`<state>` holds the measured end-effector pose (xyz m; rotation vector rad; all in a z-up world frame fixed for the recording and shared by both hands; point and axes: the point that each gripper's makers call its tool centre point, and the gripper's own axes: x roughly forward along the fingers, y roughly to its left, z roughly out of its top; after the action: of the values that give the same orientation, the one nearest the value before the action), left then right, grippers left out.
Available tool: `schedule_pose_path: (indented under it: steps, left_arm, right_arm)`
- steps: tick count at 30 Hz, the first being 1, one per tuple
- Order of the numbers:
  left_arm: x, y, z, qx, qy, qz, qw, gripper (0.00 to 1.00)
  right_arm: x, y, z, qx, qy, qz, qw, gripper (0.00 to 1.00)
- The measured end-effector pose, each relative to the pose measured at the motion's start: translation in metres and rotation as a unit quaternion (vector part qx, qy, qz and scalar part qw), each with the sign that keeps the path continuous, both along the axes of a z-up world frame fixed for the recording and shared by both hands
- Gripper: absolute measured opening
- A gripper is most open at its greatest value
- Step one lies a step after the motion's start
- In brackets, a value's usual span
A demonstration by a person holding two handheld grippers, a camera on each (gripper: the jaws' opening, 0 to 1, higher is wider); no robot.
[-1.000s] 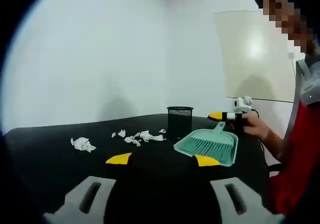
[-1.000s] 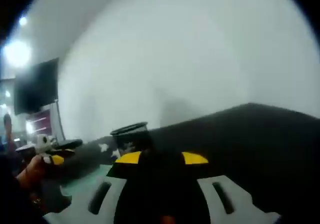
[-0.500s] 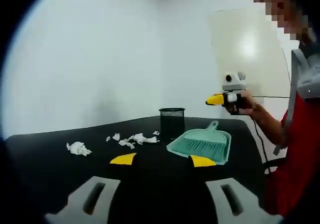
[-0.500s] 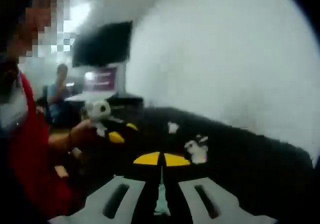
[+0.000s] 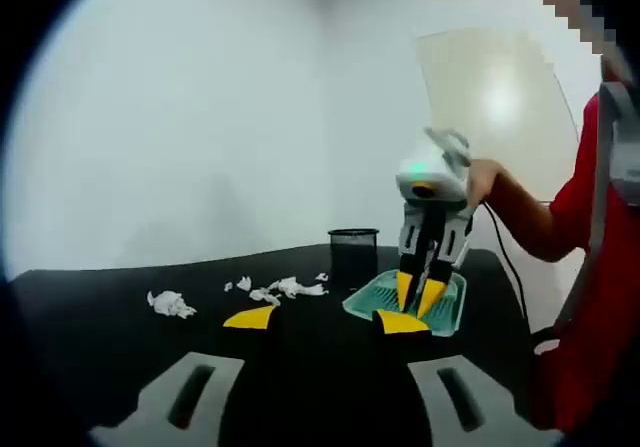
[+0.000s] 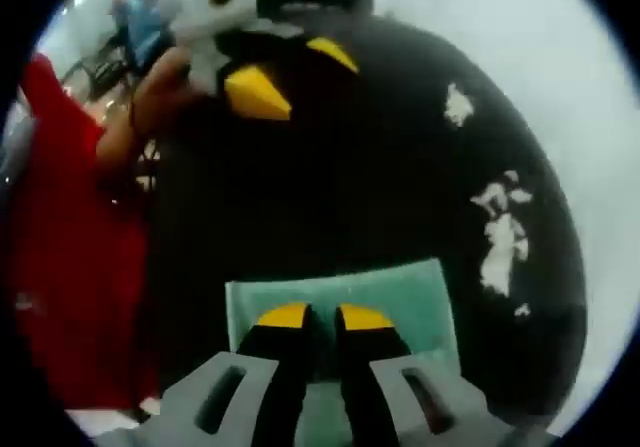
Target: Pick up the broom and sweep the trash on the tabletop into the dustpan.
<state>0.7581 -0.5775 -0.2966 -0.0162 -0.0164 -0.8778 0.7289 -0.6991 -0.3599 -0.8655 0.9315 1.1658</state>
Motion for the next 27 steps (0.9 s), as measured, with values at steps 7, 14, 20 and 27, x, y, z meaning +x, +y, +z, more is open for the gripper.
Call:
schedule_pose_path:
  steps: [7,14,20,27]
  left_arm:
    - [0.003,0.002,-0.007,0.032,0.004,0.015,0.9994,0.34]
    - [-0.019,-0.038,-0.021,0.080,0.023,-0.055,0.9950,0.25]
    - [-0.024,-0.043,-0.013,0.004,0.099,-0.063,0.9931,0.23]
    - [-0.027,-0.051,-0.028,0.042,0.100,-0.077,0.9910,0.21]
  right_arm:
    - [0.000,0.006,0.013,0.080,0.025,-0.053,0.9951,0.05]
    - [-0.016,0.015,0.044,0.178,-0.035,-0.023,0.9831,0.04]
    - [-0.021,0.037,0.055,0.220,-0.077,-0.019,0.9722,0.04]
    - [-0.026,0.055,0.048,0.231,-0.076,0.011,0.9699,0.04]
